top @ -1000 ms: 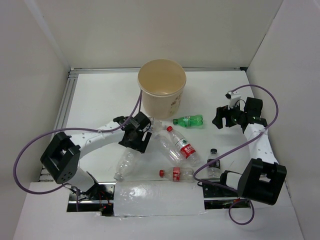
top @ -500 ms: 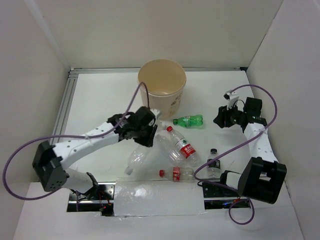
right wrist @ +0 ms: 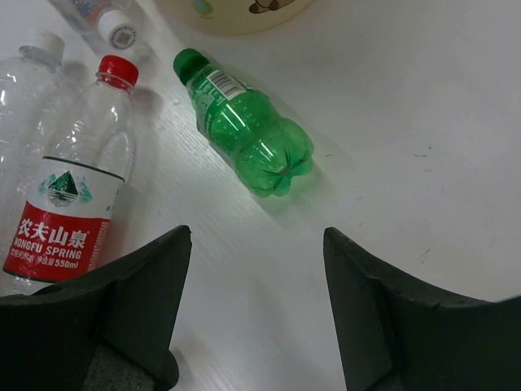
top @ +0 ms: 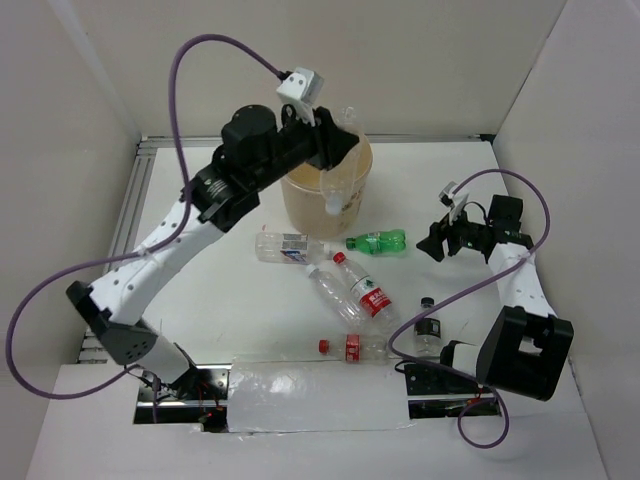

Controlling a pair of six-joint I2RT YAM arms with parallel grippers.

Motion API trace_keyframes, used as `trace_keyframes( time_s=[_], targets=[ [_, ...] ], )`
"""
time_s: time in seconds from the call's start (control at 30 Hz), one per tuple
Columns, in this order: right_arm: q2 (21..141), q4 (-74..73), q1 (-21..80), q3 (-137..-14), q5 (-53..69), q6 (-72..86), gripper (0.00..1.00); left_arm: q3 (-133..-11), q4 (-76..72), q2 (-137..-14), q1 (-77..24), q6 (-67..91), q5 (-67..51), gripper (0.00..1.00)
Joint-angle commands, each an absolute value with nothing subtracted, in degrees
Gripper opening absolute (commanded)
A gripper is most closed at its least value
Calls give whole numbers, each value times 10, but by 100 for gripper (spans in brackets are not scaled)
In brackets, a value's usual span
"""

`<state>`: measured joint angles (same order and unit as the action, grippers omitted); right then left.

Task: Put the plastic bottles in the bin

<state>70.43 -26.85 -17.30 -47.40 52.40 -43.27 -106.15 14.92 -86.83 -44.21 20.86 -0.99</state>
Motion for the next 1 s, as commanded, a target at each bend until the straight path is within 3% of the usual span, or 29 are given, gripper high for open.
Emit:
trace_keyframes(
  time_s=[0.0,0.07,0.13,0.27,0.33,0.43,0.5,0.67,0.83,0.93,0.97],
  targets=[
    [716,-291,-177,-499,558,-482,73,-1061,-10,-926,-413,187,66,2],
    [716,-291,-177,-499,564,-488,73,-1061,-50,-950,-395,204,97,10],
    [716,-285,-177,-499,577,-503,73,-1074,-70,-984,-378,221,129,12],
    [735,-318,-158,-499,616,-665,75,-1120,-50,-1039,-361,236,164,20],
    [749,-335,-137,-494,621,-744,75,-1143,-34,-1057,-356,236,170,33],
    [794,-342,-100,-503,599,-826,80,-1149,-20,-1077,-356,230,171,39],
    [843,-358,-85,-526,585,-868,83,-1142,-14,-1077,-351,230,171,49],
    [904,-345,-62,-569,591,-868,84,-1118,-9,-1066,-337,250,178,47],
    [943,-339,-33,-599,565,-881,85,-1130,36,-1080,-323,250,164,73],
    [969,-360,-27,-627,551,-904,85,-1109,50,-1075,-323,250,150,81],
    [976,-367,-20,-633,546,-910,85,-1080,42,-1058,-328,250,150,89]
  ],
)
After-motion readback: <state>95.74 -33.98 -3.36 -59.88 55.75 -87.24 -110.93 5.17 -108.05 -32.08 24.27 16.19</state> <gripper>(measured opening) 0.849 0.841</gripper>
